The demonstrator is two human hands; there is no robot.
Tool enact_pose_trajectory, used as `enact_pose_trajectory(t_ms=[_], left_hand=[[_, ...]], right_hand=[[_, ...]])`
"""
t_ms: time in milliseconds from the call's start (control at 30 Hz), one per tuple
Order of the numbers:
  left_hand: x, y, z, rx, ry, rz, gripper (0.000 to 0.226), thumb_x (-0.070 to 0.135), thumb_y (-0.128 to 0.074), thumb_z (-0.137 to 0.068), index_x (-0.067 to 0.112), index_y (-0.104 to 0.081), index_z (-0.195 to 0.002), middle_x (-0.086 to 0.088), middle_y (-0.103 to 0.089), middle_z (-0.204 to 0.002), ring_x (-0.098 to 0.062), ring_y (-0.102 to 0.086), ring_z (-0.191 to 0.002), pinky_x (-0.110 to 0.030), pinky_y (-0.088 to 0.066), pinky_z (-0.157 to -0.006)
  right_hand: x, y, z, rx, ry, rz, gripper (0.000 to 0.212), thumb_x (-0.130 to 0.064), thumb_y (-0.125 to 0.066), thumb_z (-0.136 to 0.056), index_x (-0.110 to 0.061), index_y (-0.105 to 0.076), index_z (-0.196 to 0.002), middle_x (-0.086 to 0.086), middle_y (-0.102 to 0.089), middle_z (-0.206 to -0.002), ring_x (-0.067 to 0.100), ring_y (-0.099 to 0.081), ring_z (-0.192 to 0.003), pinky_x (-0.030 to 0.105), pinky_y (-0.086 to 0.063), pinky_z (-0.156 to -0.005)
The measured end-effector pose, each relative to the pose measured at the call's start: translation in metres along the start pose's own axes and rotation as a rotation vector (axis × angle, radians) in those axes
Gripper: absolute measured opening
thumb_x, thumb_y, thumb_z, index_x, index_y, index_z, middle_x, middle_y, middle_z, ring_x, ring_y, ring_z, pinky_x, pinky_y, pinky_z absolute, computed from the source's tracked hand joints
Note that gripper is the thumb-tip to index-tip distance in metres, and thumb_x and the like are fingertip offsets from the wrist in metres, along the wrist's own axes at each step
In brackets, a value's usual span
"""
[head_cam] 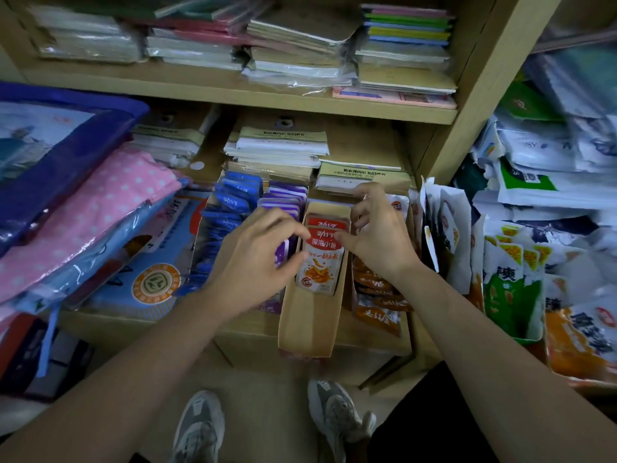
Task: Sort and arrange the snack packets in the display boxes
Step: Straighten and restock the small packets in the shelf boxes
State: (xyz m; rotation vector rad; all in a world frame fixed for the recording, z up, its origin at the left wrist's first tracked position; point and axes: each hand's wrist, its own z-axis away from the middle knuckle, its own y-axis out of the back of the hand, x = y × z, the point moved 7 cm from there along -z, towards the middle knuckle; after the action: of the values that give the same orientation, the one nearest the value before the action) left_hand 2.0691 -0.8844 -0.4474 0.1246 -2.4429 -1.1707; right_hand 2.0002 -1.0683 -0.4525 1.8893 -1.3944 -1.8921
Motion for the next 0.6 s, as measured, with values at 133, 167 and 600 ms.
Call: enact_pose_trajectory(t_ms=[133, 167, 600], left_hand=[[0.012, 0.002, 0.037, -0.192, -0.109, 0.047, 0.033, 0.055, -0.068, -0.085, 0.028, -0.076, -0.102, 0.016, -0.066, -0.099, -0.01, -0.056, -0.096, -0.038, -0.053, -0.067], [0.017, -0.001, 0.047, -0.237, -0.144, 0.042, 0.036, 0.059, -0.07, -0.083, 0.029, -0.076, -0.102, 0.016, -0.067, -0.1, -0.011, -0.057, -0.097, -0.037, -0.053, -0.068], [0.04, -0.035, 0.06, -0.156, -0.284, -0.273, 0.024, 0.038, -0.059, -0.096, 0.027, -0.076, -0.085, 0.013, -0.071, -0.077, -0.018, -0.054, -0.093, -0.034, -0.036, -0.08]], right_hand=[[0.001, -0.01, -0.009, -0.039, 0.022, 0.108, 0.058, -0.016, -0.086, -0.077, -0.021, -0.056, -0.127, 0.001, -0.07, -0.113, 0.014, -0.068, -0.098, 0.04, -0.062, -0.081], [0.0, -0.012, -0.012, -0.033, 0.034, 0.139, 0.054, -0.016, -0.086, -0.077, -0.019, -0.06, -0.124, 0.001, -0.071, -0.111, 0.013, -0.068, -0.097, 0.04, -0.062, -0.082], [0.004, -0.003, -0.046, 0.179, 0.096, 0.331, 0.02, -0.016, -0.076, -0.084, -0.014, -0.073, -0.104, 0.006, -0.072, -0.092, 0.016, -0.064, -0.079, 0.03, -0.056, -0.069]])
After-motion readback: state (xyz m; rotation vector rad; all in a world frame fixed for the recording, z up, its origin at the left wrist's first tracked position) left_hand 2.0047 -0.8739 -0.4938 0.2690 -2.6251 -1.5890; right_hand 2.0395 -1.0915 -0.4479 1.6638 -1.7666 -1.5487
